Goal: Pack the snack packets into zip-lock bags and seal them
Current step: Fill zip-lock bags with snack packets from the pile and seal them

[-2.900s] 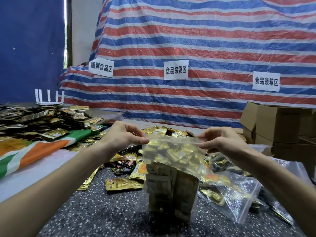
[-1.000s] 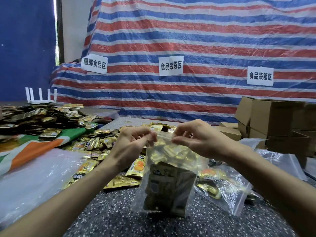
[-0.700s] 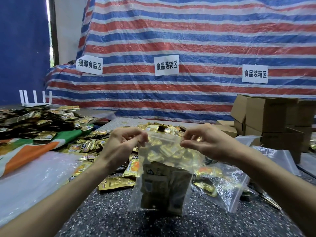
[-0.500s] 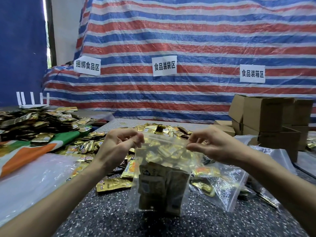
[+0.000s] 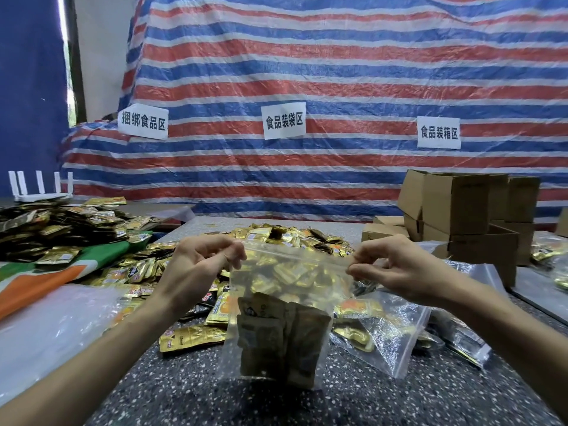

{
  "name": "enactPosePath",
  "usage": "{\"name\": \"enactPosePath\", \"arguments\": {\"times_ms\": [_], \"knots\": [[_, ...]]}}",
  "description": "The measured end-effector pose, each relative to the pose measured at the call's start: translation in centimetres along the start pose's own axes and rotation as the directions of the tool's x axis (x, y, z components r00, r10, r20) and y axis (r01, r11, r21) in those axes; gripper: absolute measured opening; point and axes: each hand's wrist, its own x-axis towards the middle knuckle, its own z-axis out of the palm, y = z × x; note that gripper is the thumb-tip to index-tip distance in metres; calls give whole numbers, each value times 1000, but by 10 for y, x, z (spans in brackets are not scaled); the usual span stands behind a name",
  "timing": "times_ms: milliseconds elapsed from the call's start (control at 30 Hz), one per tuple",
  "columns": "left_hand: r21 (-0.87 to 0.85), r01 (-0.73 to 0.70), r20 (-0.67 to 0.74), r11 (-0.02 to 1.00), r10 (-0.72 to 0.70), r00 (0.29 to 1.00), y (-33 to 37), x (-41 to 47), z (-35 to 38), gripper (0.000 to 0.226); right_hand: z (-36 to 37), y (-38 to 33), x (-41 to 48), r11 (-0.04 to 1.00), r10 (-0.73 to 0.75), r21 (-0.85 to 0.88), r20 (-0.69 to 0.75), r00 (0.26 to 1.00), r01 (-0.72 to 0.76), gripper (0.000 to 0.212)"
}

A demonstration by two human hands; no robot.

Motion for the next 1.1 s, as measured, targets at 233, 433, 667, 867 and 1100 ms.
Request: {"name": "enactPosePath", "arguments": {"times_ms": [233, 433, 667, 867, 1100], "knots": [[27, -61, -75, 998, 63, 995, 5, -15, 12, 18, 23, 5, -27, 984, 49, 174, -71, 996, -36, 14], [-150, -49, -183, 988, 21, 983, 9, -17, 41, 27, 87, 2, -40, 938, 173, 270, 176, 969, -216, 107], [-250, -121, -135, 961, 89, 987, 9, -19, 64, 20, 111, 8, -30, 852, 199, 474, 99, 975, -222, 32], [-186, -167, -136, 968, 143, 980, 3, -27, 68, 19, 91, 19, -20, 843, 229, 474, 111, 967, -254, 24], [-144, -92, -237, 985, 56, 970, -20, -30, 84, 15, 50, 36, -3, 882, 245, 413, 11, 970, -227, 22]]}}
